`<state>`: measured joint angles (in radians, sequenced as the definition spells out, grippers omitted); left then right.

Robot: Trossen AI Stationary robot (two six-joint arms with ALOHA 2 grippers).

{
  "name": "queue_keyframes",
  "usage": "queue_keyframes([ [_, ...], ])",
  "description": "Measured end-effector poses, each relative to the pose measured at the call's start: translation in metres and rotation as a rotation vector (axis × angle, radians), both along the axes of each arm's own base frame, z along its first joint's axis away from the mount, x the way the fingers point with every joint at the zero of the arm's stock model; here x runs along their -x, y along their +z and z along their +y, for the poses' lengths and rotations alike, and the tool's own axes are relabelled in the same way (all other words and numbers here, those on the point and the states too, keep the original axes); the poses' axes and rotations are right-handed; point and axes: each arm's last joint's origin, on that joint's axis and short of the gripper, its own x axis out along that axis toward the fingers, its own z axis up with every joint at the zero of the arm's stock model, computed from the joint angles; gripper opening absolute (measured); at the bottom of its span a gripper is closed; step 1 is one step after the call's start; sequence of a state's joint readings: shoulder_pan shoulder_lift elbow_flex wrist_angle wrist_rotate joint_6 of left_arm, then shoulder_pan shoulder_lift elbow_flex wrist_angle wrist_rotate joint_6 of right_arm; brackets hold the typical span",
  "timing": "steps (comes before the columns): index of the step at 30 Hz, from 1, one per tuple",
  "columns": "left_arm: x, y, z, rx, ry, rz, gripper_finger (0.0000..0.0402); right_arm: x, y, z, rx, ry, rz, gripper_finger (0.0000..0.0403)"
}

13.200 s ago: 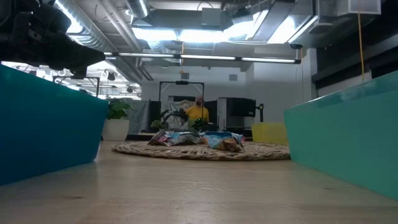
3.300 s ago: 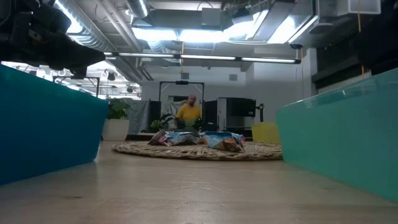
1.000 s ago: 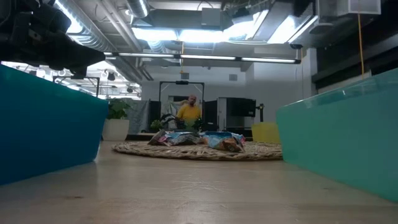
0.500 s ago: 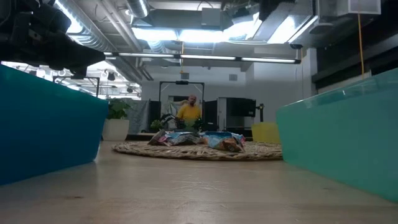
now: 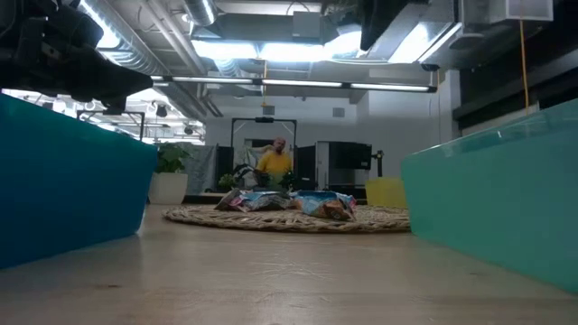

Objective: Pick and place Granola Bars by type
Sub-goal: Put the red granola bar into the green bin

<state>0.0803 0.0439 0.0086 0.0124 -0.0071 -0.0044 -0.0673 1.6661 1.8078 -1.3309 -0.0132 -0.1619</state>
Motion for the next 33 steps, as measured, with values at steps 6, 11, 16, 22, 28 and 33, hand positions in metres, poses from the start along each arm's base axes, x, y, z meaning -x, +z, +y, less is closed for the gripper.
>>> queue_keyframes([
  [6, 0.0, 0.0, 0.0, 0.0, 0.0, 0.0, 0.0027, 0.0, 0.002, -0.032, 0.007, -0.096, -0.041, 0.0173],
  [11, 0.0, 0.0, 0.0, 0.0, 0.0, 0.0, 0.0024, 0.0, 0.004, -0.056, 0.023, -0.155, -0.096, 0.0173],
  [16, 0.0, 0.0, 0.0, 0.0, 0.0, 0.0, 0.0028, 0.001, 0.006, -0.076, 0.024, -0.237, -0.145, 0.0173],
  [22, 0.0, 0.0, 0.0, 0.0, 0.0, 0.0, 0.0027, -0.009, -0.01, -0.096, -0.046, -0.307, -0.123, 0.0173],
  [28, 0.0, 0.0, 0.0, 0.0, 0.0, 0.0, 0.0025, -0.03, -0.041, -0.106, -0.067, -0.305, -0.035, 0.0173],
  [33, 0.0, 0.0, 0.0, 0.0, 0.0, 0.0, 0.0029, -0.045, -0.068, -0.112, -0.079, -0.303, 0.039, 0.0173],
])
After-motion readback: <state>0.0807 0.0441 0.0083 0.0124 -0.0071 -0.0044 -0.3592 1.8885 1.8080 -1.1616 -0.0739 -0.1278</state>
